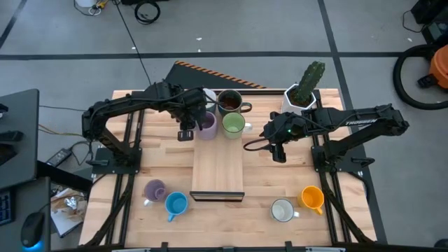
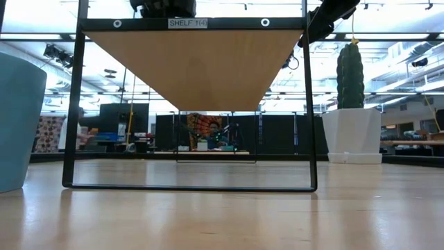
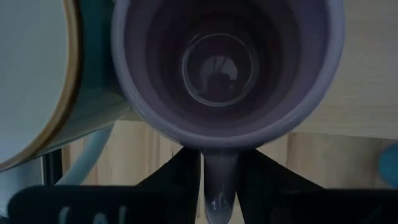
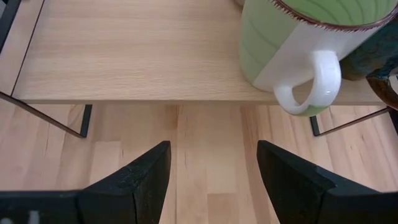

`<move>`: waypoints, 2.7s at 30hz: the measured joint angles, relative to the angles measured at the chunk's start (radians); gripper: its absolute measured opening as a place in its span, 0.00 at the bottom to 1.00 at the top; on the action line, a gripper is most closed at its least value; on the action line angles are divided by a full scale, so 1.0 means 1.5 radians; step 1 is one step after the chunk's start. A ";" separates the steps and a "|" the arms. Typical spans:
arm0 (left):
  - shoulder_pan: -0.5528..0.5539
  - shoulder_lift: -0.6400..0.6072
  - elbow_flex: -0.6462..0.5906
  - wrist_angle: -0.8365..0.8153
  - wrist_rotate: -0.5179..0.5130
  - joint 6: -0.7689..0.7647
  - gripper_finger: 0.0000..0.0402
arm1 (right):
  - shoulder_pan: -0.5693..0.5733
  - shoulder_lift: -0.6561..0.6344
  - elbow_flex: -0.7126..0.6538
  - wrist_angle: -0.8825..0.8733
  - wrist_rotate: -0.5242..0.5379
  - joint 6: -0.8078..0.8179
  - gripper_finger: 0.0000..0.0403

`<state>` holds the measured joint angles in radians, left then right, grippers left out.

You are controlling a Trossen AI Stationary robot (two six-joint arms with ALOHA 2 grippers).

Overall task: Place coffee mugs
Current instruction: Put the top purple mug on the shelf, then put the purple mug on the shelf

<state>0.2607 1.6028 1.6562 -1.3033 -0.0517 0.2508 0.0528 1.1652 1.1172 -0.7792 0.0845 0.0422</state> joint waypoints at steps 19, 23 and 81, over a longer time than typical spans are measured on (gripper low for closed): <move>-0.025 -0.005 -0.001 -0.007 -0.074 0.014 0.24 | 0.000 0.000 0.000 0.000 0.000 0.000 0.61; -0.036 -0.019 0.005 -0.006 -0.073 -0.002 0.24 | 0.000 0.000 0.000 0.000 0.000 0.000 0.61; -0.517 -0.401 -0.421 0.103 -0.005 -0.758 0.35 | 0.020 0.000 -0.001 -0.013 0.066 0.011 0.61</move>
<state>-0.5150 1.0016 1.0245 -1.1486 -0.0586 -0.8860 0.0827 1.1656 1.1164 -0.7994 0.1833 0.0583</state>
